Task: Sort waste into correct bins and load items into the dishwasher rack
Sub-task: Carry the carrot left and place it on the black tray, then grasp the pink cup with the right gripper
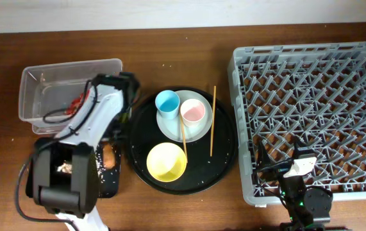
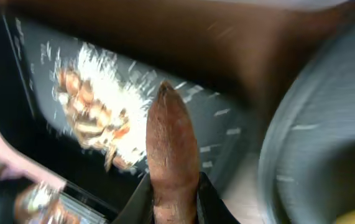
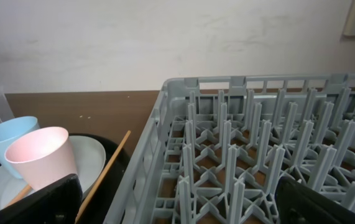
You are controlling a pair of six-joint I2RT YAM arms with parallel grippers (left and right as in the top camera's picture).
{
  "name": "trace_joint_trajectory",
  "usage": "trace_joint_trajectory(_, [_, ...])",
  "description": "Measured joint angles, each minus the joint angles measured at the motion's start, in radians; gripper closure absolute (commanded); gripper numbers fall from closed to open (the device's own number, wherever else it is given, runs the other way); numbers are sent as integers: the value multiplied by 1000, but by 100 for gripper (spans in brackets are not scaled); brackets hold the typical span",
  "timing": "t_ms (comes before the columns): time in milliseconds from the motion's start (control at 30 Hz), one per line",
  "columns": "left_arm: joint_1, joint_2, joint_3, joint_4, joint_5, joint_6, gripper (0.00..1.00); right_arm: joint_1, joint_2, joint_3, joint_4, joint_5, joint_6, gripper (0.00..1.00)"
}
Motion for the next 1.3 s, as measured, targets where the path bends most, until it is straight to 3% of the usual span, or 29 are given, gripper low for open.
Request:
trace_joint_trajectory(100, [66,-3,-157,98,-19,-14,52,0,1,0,0,0,0,2])
trace_joint_trajectory(233, [101,-3,-169,76,-19,-18,48,0,1,0,0,0,0,2])
trace_joint_trajectory(367, [102,-37,-18,-17,-14,-18,46,0,1,0,0,0,0,2])
trace_joint_trajectory(433, [102,-139,69,-22,36,11,48,0,1,0,0,0,0,2])
trace_joint_trajectory(467, [102,-188,87,-15,70,32,83,0,1,0,0,0,0,2])
trace_joint_trajectory(500, [101,-225,99,-16,93,47,100,0,1,0,0,0,0,2])
trace_joint_trajectory(633, [102,-249,86,-37,137,74,100,0,1,0,0,0,0,2])
trace_joint_trajectory(767, [102,-246,-138,173,201,77,100,0,1,0,0,0,0,2])
trace_joint_trajectory(933, [102,-242,-178,373,198,77,100,0,1,0,0,0,0,2])
trace_joint_trajectory(1200, [102,-258,-151,416,195,119,99,0,1,0,0,0,0,2])
trace_joint_trajectory(1300, [102,-389,-113,351,388,130,99,0,1,0,0,0,0,2])
